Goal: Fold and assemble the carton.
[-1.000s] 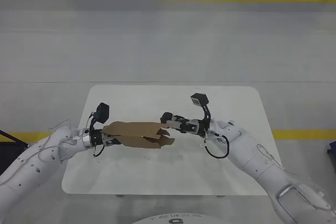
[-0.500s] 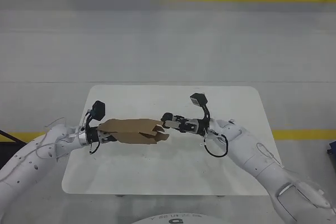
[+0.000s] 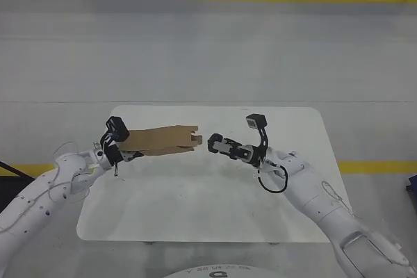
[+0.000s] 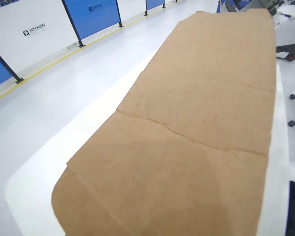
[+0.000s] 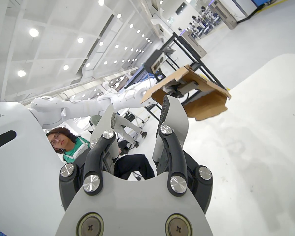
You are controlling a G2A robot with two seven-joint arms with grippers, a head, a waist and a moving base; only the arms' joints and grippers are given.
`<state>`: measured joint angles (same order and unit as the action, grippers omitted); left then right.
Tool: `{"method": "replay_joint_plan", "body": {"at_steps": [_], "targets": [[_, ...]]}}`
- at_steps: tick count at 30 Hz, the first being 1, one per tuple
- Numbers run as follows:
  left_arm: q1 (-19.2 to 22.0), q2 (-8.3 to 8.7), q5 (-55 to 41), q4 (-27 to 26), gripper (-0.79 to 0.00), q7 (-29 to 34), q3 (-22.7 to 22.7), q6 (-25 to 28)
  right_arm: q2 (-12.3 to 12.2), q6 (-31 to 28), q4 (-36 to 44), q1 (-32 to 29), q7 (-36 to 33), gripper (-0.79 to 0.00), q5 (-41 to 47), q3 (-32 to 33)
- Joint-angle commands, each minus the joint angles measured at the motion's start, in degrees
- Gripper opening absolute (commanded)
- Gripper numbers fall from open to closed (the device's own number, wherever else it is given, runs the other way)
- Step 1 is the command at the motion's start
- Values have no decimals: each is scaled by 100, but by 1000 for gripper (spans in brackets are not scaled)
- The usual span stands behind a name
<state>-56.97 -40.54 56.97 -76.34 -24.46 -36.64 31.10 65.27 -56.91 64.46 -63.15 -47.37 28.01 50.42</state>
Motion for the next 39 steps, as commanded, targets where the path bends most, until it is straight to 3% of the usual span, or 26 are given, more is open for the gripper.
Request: {"method": "replay_joint_plan", "body": {"at_steps": [1, 10, 13, 19, 21, 24, 39], "targets": [[-56, 21, 267, -118, -785, 28, -91, -219, 43, 98, -174, 129, -98, -372, 35, -114], [-379, 67, 1188, -593, -785, 27, -373, -793, 213, 214, -508, 433, -215, -145, 188, -471], [-469, 58, 1307, -665, -785, -37, -440, -843, 261, 265, -598, 517, -265, -135, 188, -581], [-570, 22, 1655, -734, -785, -72, -538, -927, 345, 266, -713, 640, -266, -200, 249, -750], [-590, 9, 1764, -757, -785, -101, -571, -937, 367, 268, -735, 672, -268, -289, 269, -802], [-630, -13, 1888, -754, -785, -135, -621, -974, 397, 276, -752, 708, -277, -329, 314, -881], [-795, -146, 2444, -750, -785, -166, -803, -1177, 509, 305, -939, 890, -306, -428, 372, -1212]]}}
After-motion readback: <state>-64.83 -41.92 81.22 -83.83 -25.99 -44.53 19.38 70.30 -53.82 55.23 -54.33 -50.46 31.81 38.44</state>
